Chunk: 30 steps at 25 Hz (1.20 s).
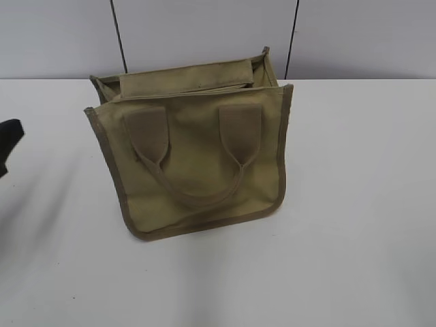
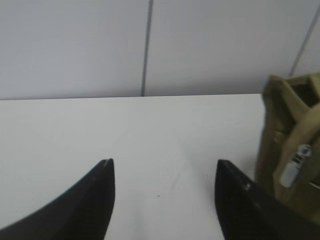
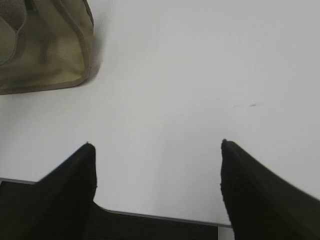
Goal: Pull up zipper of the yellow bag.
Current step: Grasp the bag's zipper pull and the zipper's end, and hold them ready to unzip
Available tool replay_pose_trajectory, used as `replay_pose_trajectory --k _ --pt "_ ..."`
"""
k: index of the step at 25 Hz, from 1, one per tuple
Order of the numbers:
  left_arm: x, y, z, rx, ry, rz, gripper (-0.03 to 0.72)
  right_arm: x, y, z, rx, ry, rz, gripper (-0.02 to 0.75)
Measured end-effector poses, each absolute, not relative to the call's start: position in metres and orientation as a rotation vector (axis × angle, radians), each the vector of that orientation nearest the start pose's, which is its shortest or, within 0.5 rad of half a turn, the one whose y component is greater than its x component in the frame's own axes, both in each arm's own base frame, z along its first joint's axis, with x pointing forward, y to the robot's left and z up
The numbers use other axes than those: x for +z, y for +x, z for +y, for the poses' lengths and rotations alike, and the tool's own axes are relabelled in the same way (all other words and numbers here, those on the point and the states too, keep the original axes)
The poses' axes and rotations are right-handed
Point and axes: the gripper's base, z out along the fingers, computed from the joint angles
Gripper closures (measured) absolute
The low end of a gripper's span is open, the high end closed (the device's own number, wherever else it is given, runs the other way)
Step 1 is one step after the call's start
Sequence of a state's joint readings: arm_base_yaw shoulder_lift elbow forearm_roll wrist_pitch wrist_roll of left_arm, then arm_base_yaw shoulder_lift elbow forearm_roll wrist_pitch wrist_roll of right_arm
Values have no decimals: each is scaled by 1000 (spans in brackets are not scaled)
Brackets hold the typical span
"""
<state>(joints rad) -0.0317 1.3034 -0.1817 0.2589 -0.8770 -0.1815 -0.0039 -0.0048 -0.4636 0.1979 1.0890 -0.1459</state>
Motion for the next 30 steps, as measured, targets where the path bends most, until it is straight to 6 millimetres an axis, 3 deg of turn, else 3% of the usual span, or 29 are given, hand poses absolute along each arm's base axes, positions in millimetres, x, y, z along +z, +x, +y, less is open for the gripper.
replay_pose_trajectory --k 8,12,21,26,30 --pt "126 222 -51 -481 397 1807 292 266 -4 16 149 -157 2085 174" --pt "106 240 -61 -569 522 1831 301 266 -4 16 149 -157 2085 174" --pt "103 273 -74 -613 633 1741 349 266 -4 16 149 -157 2085 174" --pt "97 278 -89 -661 688 1726 358 266 -4 16 149 -156 2085 174" --pt "86 281 -89 -650 635 1769 358 266 -4 16 149 -156 2085 174"
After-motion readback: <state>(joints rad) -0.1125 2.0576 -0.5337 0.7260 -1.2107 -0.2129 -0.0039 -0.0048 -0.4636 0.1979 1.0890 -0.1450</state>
